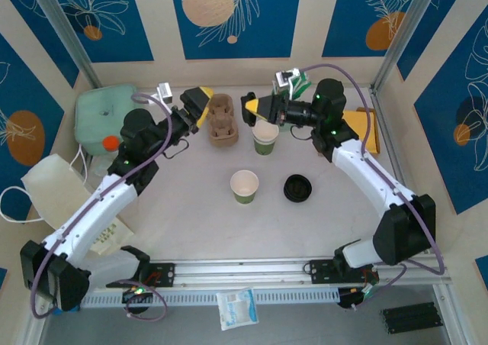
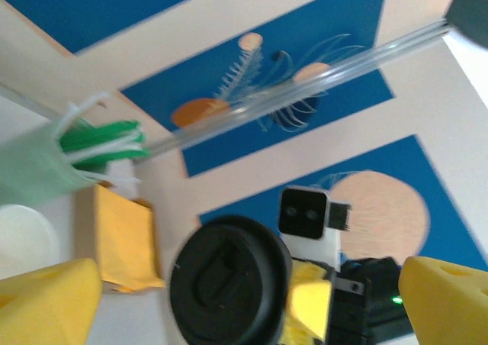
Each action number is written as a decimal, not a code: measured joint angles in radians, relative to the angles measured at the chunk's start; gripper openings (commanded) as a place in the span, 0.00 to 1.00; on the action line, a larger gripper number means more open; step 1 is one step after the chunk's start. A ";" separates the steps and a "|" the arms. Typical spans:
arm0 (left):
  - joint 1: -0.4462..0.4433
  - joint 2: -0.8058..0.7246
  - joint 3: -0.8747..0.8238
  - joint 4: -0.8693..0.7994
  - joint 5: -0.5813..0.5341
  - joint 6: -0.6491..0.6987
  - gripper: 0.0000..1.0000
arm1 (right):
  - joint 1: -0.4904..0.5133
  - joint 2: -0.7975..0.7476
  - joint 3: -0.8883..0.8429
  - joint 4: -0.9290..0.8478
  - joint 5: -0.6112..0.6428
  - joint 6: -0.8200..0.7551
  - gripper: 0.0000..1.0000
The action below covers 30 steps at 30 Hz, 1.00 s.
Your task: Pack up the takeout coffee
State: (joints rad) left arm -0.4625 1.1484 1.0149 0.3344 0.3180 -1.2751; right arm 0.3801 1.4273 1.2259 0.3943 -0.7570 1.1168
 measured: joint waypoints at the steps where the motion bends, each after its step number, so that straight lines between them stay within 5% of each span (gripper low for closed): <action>1: 0.000 0.011 -0.005 0.033 0.016 -0.037 0.99 | 0.006 0.012 0.016 0.026 -0.007 0.014 0.00; 13: 0.000 0.040 -0.035 0.227 0.061 -0.248 0.99 | 0.084 0.032 0.098 0.160 -0.018 0.069 0.00; 30: -0.049 0.103 -0.035 0.299 0.071 -0.311 1.00 | 0.098 0.058 0.098 0.169 -0.017 0.070 0.00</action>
State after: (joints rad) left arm -0.5117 1.2514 0.9794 0.6334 0.3889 -1.5860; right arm 0.4786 1.4853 1.3243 0.5632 -0.7742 1.1870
